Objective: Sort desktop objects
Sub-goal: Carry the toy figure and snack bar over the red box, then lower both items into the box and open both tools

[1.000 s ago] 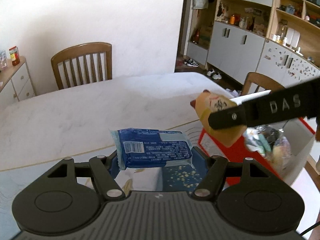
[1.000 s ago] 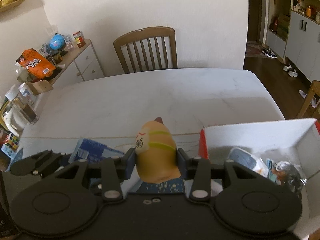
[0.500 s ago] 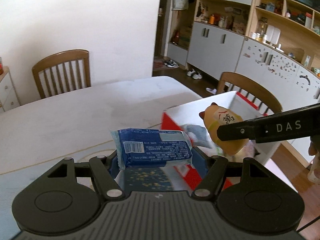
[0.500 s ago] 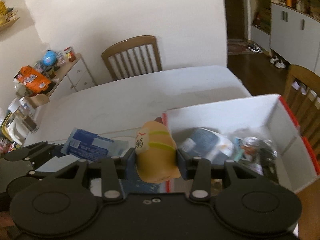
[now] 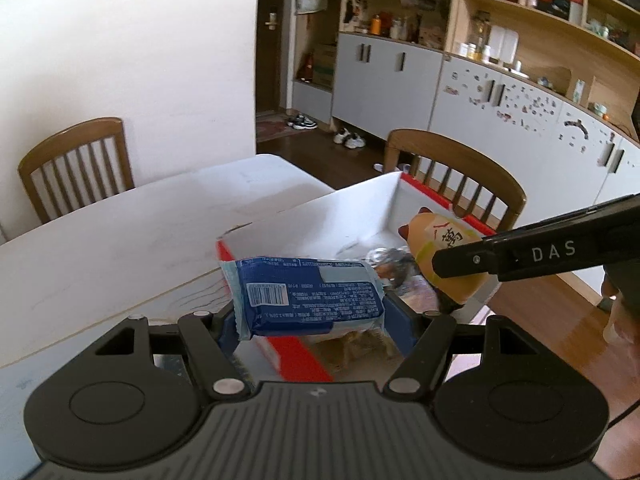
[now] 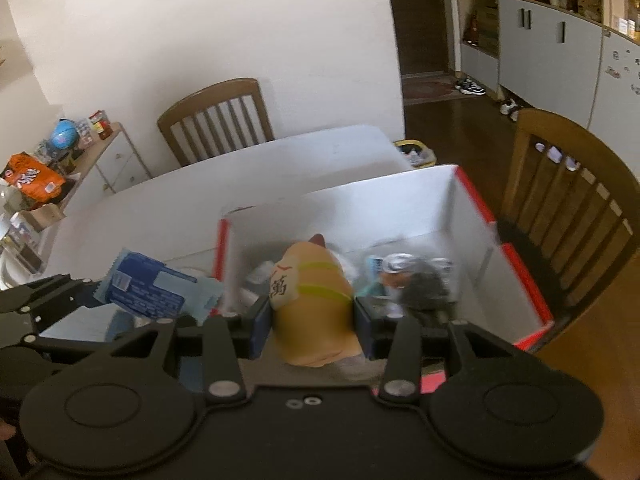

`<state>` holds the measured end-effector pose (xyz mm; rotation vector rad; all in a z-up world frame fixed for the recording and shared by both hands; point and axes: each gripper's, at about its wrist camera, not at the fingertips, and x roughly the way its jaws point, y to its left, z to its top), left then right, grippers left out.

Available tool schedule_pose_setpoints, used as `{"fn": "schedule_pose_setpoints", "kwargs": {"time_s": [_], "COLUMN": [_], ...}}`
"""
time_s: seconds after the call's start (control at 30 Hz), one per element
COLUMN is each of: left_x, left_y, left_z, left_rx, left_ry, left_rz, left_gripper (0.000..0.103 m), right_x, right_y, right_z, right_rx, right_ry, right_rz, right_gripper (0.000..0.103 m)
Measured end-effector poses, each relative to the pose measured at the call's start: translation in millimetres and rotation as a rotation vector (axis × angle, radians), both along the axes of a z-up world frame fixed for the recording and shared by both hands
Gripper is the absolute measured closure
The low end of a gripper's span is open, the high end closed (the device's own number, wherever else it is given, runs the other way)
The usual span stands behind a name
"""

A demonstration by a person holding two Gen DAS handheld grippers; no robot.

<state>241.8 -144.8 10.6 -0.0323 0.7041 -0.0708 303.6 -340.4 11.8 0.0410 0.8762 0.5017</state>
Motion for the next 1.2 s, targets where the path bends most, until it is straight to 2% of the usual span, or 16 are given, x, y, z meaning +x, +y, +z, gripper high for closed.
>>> {"fn": "schedule_pose_setpoints", "kwargs": {"time_s": [0.23, 0.5, 0.67, 0.77, 1.2], "left_x": [25, 67, 88, 99, 122], "left_y": [-26, -38, -35, -31, -39], "left_z": [-9, -29, -42, -49, -67], "left_rx": [0.005, 0.008, -0.01, -0.051, -0.017], "left_ry": [0.029, 0.095, 0.138, 0.161, 0.226], "left_rz": [-0.046, -0.091, -0.096, -0.109, -0.14], "left_gripper": [0.032, 0.032, 0.032, 0.032, 0.032], "right_x": [15, 37, 45, 52, 86], "right_y": [-31, -50, -51, -50, -31], "right_z": [-9, -23, -33, -39, -63], "right_rx": [-0.032, -0.069, -0.079, -0.085, -0.119], "right_ry": [0.01, 0.027, 0.034, 0.041, 0.053], "right_rz": [-0.007, -0.015, -0.012, -0.008, 0.004], "right_gripper": [0.06, 0.06, 0.06, 0.06, 0.06]}}
